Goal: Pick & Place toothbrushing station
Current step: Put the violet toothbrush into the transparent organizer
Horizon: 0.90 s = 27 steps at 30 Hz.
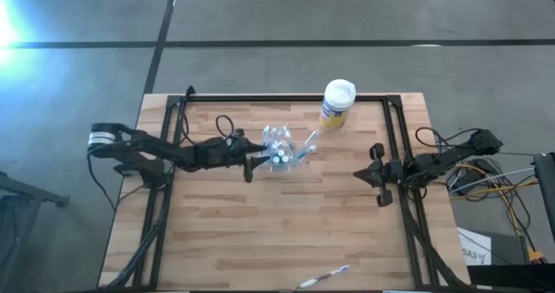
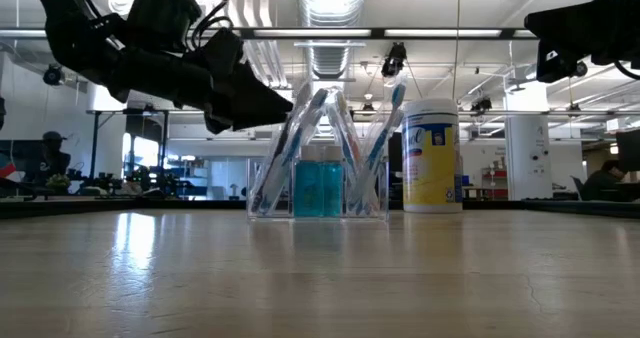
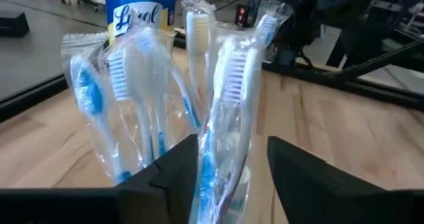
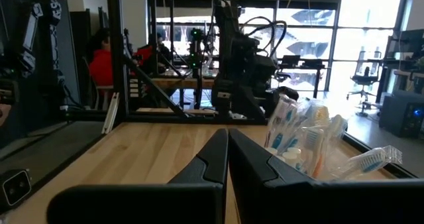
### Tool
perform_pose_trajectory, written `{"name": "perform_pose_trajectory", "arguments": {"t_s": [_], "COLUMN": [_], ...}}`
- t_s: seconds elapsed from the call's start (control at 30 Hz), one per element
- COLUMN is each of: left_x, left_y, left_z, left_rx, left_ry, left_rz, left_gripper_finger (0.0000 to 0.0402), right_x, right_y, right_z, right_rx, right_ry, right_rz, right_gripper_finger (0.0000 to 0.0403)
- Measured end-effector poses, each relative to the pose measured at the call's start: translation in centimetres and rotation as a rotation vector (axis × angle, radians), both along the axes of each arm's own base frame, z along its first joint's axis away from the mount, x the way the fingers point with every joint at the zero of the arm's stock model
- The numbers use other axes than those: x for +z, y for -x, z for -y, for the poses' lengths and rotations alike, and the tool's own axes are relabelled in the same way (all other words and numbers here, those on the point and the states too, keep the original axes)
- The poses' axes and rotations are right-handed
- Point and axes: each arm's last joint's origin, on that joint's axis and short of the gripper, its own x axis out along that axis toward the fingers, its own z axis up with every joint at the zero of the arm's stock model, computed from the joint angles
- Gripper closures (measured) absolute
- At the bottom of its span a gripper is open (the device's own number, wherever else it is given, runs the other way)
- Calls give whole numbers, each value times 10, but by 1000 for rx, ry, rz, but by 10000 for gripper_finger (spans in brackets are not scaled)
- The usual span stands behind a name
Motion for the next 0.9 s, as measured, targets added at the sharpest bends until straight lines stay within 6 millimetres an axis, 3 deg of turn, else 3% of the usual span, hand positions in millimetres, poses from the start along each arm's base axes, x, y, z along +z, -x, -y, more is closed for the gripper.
{"name": "perform_pose_trajectory", "arguments": {"t_s": [0.27, 0.47, 0.57, 0.67, 0.8, 0.9], "left_x": [20, 55, 73, 89, 107, 118], "left_y": [7, 17, 20, 15, -2, -20], "left_z": [1, 11, 26, 44, 72, 96], "left_rx": [-2, -63, -155, -235, -271, -209], "left_ry": [-12, -13, -27, -22, -19, -30], "left_rz": [87, 237, 296, 288, 127, -12], "left_gripper_finger": [190, 203, 232, 288, 382, 390], "right_x": [0, 0, 0, 0, 0, 0], "right_y": [0, 0, 0, 0, 0, 0], "right_z": [0, 0, 0, 0, 0, 0], "right_rx": [0, 0, 1, 2, 2, 3], "right_ry": [0, 0, -3, -12, -13, -24], "right_rz": [0, 0, -1, 0, 0, -1], "right_gripper_finger": [394, 394, 394, 394, 394, 394]}}
